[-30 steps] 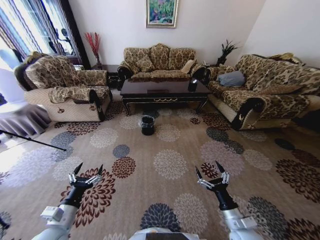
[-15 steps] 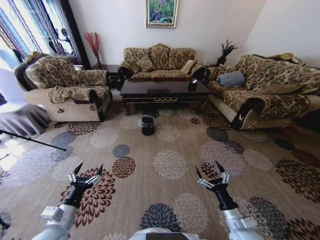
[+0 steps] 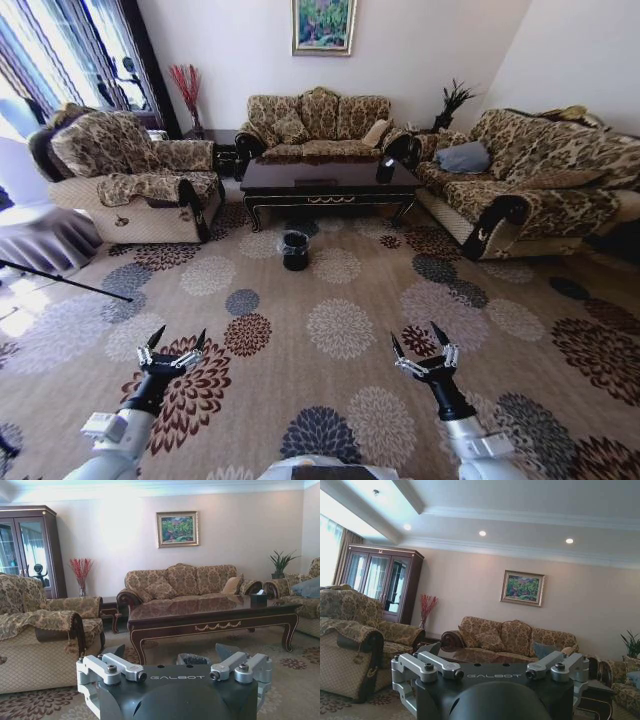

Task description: Move to the front of the table and pick up the trash from the floor, then place it into the trash bin.

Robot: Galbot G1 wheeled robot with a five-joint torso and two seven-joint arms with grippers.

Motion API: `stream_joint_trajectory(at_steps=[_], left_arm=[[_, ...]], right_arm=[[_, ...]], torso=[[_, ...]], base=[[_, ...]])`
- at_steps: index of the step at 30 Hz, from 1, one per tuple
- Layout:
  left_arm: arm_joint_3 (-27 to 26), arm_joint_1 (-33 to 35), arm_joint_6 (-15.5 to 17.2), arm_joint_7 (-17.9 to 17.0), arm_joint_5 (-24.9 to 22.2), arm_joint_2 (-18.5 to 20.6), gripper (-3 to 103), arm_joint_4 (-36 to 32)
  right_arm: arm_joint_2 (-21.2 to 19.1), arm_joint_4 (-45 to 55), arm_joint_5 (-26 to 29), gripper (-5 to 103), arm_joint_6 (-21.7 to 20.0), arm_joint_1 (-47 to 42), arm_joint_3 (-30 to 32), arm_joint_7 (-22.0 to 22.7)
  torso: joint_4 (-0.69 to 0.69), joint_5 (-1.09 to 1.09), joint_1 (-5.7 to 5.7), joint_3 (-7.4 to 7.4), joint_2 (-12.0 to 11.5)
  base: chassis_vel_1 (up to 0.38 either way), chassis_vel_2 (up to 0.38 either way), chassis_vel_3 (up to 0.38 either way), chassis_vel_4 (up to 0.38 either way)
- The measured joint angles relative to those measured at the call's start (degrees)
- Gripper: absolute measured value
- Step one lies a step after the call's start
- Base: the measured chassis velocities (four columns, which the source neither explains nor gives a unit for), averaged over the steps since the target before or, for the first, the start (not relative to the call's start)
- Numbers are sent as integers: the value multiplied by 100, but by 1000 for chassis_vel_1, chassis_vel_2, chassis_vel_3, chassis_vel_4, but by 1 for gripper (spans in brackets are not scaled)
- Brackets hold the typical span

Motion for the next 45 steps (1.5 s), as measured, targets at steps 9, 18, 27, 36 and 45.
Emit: stream_joint_trajectory(at_steps=[9,18,27,36,45], left_arm=[[0,0,0,0,0,0,100,0],[0,0,0,0,0,0,100,0],[0,0,0,0,0,0,100,0],[0,0,0,0,0,0,100,0],[0,0,0,0,0,0,100,0]], right_arm=[[0,0,0,100,0,0,0,0],[0,0,0,100,0,0,0,0],[0,0,0,100,0,0,0,0],[0,0,0,100,0,0,0,0],[0,0,0,100,0,0,0,0]], torso=[[0,0,0,0,0],[0,0,0,0,0],[0,0,0,0,0],[0,0,0,0,0],[0,0,0,0,0]], base=[[0,0,0,0],[0,0,0,0],[0,0,0,0],[0,0,0,0],[0,0,0,0]])
